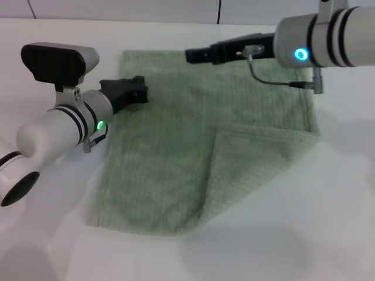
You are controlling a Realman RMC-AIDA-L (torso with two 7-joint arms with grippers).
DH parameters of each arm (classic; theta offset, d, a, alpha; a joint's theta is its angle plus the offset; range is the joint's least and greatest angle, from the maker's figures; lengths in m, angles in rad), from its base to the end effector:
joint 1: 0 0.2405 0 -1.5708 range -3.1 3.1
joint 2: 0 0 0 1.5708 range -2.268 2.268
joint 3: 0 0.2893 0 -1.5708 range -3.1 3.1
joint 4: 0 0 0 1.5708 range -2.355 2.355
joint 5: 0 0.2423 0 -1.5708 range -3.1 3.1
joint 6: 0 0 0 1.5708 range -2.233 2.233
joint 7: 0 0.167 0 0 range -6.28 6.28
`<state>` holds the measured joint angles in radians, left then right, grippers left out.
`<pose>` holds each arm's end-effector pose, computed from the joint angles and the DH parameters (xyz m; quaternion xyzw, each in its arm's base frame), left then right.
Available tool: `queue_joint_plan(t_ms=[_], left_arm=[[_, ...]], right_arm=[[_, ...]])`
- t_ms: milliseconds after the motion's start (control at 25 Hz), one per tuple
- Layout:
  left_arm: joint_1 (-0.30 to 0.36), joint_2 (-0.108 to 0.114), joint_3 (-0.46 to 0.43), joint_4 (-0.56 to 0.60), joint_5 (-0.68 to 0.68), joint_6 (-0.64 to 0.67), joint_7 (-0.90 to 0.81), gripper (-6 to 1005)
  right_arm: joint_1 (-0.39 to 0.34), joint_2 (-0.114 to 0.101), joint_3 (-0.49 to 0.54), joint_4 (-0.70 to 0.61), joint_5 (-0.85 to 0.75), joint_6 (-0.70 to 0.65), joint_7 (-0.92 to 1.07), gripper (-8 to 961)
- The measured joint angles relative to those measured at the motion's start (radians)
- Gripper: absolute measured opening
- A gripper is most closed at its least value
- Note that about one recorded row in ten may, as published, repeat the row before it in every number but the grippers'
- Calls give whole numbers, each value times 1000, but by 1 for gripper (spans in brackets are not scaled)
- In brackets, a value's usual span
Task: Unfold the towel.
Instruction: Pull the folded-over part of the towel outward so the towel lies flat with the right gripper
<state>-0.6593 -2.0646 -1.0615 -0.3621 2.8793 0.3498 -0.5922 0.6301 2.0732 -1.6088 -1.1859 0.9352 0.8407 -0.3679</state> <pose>-0.3094 0.4622 -0.1358 -0.7976 -0.3848 -0.1647 0.4344 0.1296 0.4609 -0.0934 -0.8849 0.3820 0.1173 0.2391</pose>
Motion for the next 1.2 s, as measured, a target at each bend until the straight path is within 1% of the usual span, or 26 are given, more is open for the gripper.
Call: queue_joint_plan(t_ms=[120,320,400,520,800,1200], left_arm=[[0,0,0,-2,0,0,0,46],[0,1,0,-10,0,-1,0,48],[0,1,0,-11,0,-2,0,49],[0,1,0,-11,0,-2,0,50],[0,2,0,-13,0,-2,0,53],[3,0,0,-14,0,-3,0,58]], right_arm=[[6,0,29,-5,-45,65,0,809],[39,-2,61,-1,-129,176,-1,810],[54,-2,63,9,-147,206,-7,810],[88,-2,65,62,-154,244,-30,809],[162,1,65,214,-147,264,-92,810],[177,5,52,266,-131,273,-127,809]])
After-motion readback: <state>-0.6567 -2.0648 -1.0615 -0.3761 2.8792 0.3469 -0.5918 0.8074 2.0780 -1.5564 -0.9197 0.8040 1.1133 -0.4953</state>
